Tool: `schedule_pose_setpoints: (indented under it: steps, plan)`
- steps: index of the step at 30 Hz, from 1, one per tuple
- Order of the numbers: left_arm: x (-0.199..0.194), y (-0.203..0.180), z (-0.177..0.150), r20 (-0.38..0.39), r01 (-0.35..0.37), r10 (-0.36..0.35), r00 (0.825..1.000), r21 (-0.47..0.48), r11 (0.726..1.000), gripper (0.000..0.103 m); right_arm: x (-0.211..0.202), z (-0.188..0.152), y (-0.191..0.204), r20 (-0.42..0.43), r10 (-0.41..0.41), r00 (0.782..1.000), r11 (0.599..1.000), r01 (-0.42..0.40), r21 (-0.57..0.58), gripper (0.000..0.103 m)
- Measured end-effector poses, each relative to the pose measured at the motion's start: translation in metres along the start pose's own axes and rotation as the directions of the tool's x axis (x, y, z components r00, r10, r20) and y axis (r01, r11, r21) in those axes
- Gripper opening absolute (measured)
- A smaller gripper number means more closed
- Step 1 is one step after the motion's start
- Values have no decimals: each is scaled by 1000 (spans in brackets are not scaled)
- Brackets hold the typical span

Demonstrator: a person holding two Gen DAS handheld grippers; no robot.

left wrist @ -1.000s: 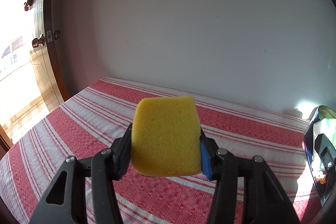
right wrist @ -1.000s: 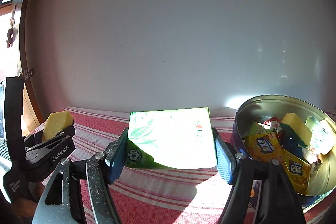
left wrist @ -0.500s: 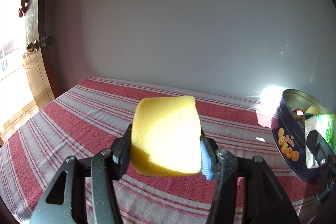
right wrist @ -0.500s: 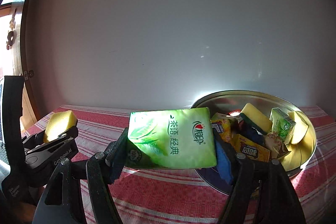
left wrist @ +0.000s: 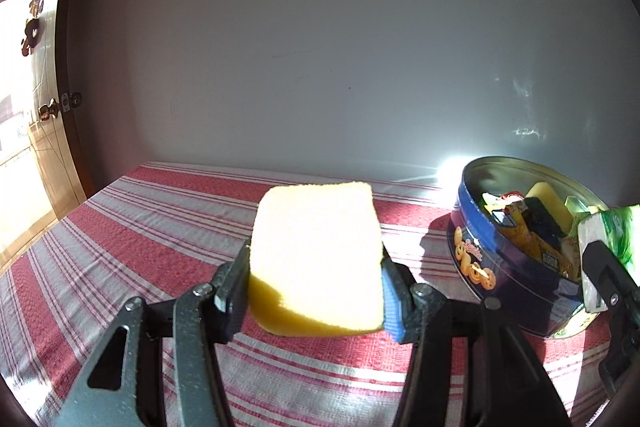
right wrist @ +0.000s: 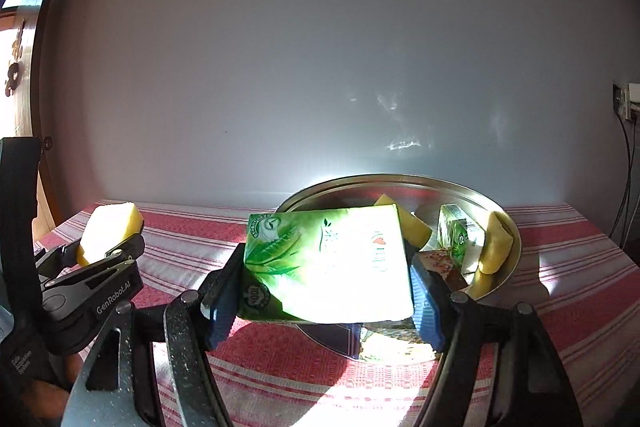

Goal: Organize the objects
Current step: 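Carry the green tissue pack and small yellow sponge over the blue tin with both tools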

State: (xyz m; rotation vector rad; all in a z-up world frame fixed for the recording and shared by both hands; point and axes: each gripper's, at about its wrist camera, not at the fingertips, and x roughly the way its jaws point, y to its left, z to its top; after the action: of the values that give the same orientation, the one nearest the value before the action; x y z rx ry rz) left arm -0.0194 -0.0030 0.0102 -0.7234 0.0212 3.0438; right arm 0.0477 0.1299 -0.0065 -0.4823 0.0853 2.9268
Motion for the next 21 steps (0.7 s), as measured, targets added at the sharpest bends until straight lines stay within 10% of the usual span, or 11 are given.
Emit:
schedule_pose_setpoints:
  steps: [21]
  plan:
    - [-11,-72,-5,7,97,-98,995,72,993,53,-16,-2,-54,52,-100,994,995,101,-15,74]
